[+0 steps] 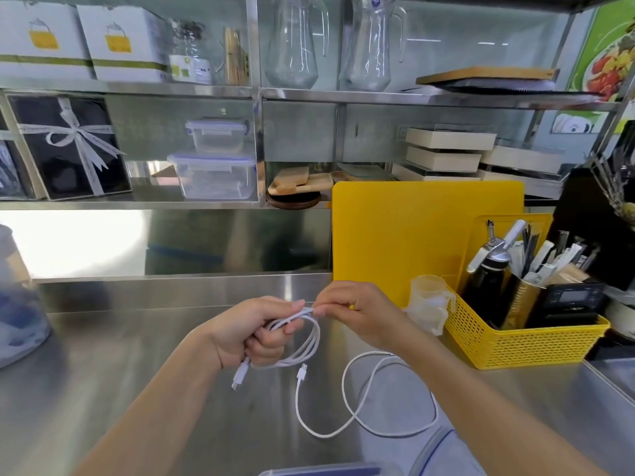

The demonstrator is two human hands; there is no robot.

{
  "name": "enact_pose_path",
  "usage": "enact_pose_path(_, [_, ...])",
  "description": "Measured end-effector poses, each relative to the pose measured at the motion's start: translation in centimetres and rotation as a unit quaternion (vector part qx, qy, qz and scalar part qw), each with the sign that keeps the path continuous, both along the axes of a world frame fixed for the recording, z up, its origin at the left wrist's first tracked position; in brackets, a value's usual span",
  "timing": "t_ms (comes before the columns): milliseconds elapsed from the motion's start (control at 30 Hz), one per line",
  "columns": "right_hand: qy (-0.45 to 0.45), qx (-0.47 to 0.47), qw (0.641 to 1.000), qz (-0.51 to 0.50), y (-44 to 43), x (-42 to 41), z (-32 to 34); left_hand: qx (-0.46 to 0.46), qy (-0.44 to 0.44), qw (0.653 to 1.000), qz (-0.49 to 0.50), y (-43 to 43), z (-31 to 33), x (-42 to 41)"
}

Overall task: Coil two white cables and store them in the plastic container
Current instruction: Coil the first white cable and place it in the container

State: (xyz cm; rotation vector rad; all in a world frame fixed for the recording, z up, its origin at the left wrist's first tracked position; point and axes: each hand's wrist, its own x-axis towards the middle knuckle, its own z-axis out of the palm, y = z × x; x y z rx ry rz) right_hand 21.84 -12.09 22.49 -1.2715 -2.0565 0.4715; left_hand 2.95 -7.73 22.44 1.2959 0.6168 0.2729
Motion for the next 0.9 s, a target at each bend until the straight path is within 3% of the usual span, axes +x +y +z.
enact_pose_path(100, [0.084,-0.034,0.996,-0.001,-0.3,-0.6,-0.6,-0.083,-0.102,0.991,0.025,0.2,-0.2,0.0])
enact_pose_path(233, [0.175,-0.096,0.980,0.019,-0.4,-1.5,-1.3,-0.098,-0.135,0.977,0.129,0.0,0.0,1.1])
enact_pose_path(333, [0.205,-0.085,0.974,-0.034,0.2,-1.6,-1.8,-0.024,-0.114,0.969,0.219,-0.4,0.2,2.4])
enact_pose_path(433, [0.229,-0.089,0.967,-0.062,0.6,-1.4,-2.0,0.118,-0.086,0.938,0.314,-0.6,-0.1,3.4])
enact_pose_path(533, [0.210,-0.090,0.971,-0.068,0.6,-1.4,-2.0,0.178,-0.088,0.912,0.360,-0.7,-0.3,3.4])
enact_pose_path(667, [0.154,-0.160,0.970,-0.094,0.9,-0.4,-2.1,0.162,-0.105,0.890,0.413,-0.2,-0.3,2.7])
enact_pose_path(800, [-0.093,-0.195,0.966,-0.143,1.0,0.9,-2.5,0.137,-0.114,0.882,0.437,0.4,-0.7,2.3])
enact_pose_path(900, [-0.043,-0.202,0.970,-0.126,0.4,1.1,-1.7,0.097,-0.137,0.878,0.449,0.9,-1.4,2.1])
